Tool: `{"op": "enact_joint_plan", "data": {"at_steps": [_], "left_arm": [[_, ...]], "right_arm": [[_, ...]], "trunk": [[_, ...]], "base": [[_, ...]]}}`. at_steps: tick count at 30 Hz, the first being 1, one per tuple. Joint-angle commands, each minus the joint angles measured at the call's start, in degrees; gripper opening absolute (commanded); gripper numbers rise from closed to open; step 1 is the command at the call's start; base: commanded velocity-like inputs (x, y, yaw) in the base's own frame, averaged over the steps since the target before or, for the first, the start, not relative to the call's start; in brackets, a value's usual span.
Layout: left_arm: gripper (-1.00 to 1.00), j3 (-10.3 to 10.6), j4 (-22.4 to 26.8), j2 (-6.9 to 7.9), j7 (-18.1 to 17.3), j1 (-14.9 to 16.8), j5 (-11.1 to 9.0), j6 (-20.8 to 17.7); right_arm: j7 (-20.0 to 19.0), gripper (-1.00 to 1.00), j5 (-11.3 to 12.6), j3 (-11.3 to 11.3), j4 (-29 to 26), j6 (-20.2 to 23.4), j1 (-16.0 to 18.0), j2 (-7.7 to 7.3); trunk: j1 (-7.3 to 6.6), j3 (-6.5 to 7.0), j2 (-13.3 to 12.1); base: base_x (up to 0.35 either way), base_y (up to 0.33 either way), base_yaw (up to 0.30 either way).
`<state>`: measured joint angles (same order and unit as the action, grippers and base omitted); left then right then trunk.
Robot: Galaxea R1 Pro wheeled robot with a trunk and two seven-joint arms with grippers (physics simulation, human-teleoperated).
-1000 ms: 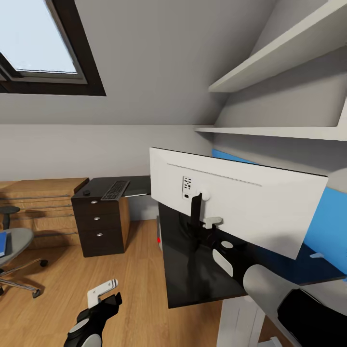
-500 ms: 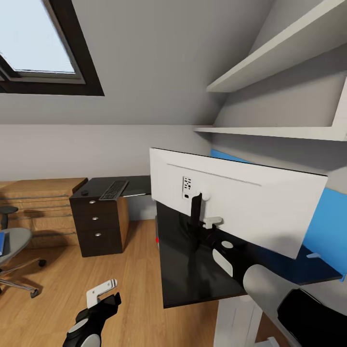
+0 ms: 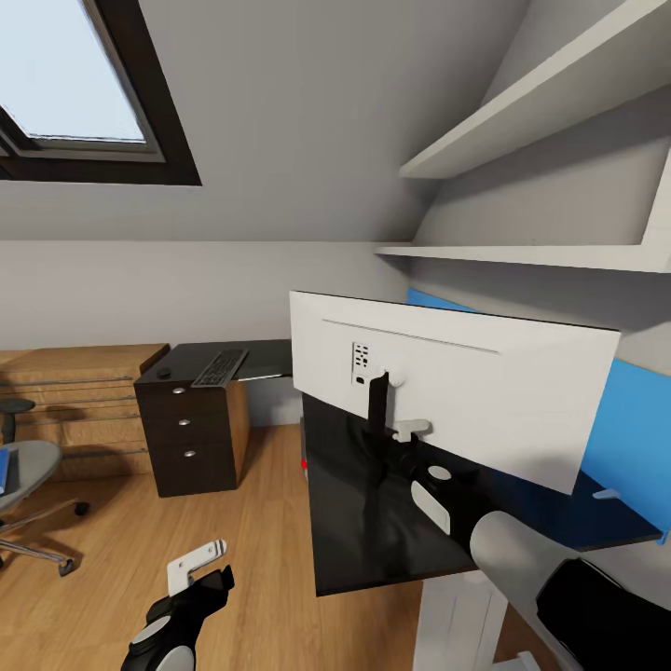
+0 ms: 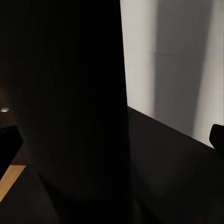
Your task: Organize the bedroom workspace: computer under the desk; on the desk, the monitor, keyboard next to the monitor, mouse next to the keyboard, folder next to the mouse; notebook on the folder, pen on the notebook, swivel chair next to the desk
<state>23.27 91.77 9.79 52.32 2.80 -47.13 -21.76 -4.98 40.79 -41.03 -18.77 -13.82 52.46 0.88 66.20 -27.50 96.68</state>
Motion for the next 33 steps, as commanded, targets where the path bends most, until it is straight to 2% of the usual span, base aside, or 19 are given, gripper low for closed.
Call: {"op": "enact_joint_plan", "data": {"at_steps": [1, 21, 33], "left_arm": [[1.00, 0.1, 0.1, 0.05, 0.4, 0.1, -0.2, -0.2], [1.00, 0.1, 0.1, 0.05, 0.4, 0.1, -0.2, -0.2], [1.00, 0.1, 0.1, 0.05, 0.4, 0.1, -0.2, -0.2]], "right_arm": [[-0.2, 1.00, 0.6, -0.4, 0.1, -0.3, 0.1, 0.00], [-0.3, 1.00, 0.6, -0.4, 0.1, -0.3, 0.1, 0.00], [-0.3, 1.00, 0.5, -0.5, 0.0, -0.3, 0.1, 0.00]], "trunk": [[0.00, -0.07, 0.0], [0.00, -0.07, 0.0], [0.00, -0.07, 0.0]], "base": [[0.000, 0.000, 0.000], [0.000, 0.002, 0.000], [0.000, 0.108, 0.000]]}}
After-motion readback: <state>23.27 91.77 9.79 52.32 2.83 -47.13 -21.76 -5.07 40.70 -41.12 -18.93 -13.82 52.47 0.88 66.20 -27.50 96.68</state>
